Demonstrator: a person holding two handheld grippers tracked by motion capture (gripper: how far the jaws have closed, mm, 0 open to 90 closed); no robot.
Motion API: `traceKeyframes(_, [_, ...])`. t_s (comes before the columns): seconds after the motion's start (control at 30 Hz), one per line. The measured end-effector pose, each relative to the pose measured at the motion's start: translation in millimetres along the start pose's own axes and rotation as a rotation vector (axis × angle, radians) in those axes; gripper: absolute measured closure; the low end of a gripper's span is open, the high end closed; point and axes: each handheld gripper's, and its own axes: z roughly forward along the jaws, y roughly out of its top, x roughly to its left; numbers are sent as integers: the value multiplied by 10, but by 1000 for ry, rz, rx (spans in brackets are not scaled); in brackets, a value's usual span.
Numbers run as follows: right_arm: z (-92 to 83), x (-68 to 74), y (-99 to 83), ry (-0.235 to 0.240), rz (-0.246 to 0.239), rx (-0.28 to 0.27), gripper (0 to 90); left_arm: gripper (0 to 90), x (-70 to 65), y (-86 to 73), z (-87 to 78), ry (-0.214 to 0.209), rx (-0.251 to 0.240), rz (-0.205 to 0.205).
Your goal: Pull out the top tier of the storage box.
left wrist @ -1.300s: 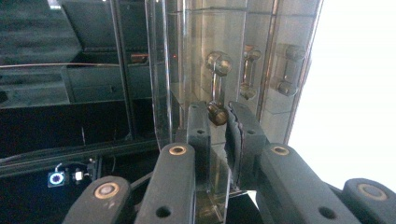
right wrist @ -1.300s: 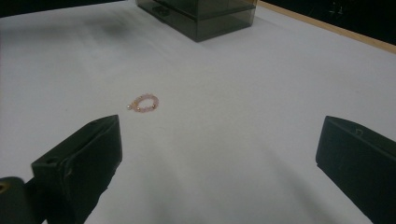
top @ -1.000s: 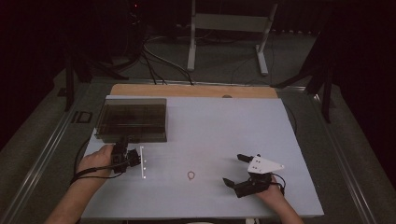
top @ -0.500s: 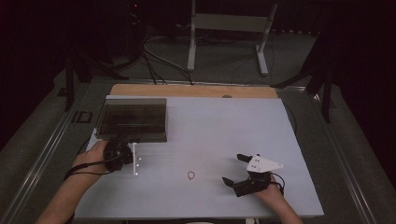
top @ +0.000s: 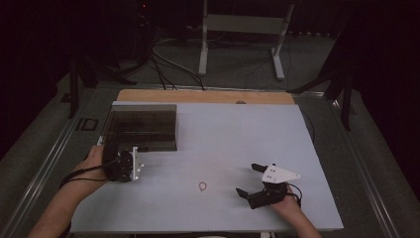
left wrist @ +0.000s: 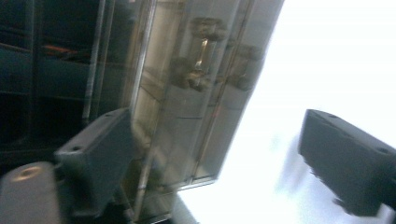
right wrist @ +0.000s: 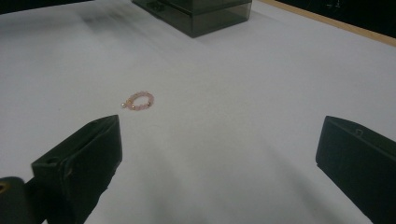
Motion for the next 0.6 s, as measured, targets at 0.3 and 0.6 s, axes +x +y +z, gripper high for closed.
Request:
traceKeyframes(0.3, [6,1,-5,1,-2,8,7,0,80,-142,3,-212,-123,-15])
traceKeyframes(0.6, [5,3,-3,2,-2,5,7,15,229,-293,9,-350,-236,-81])
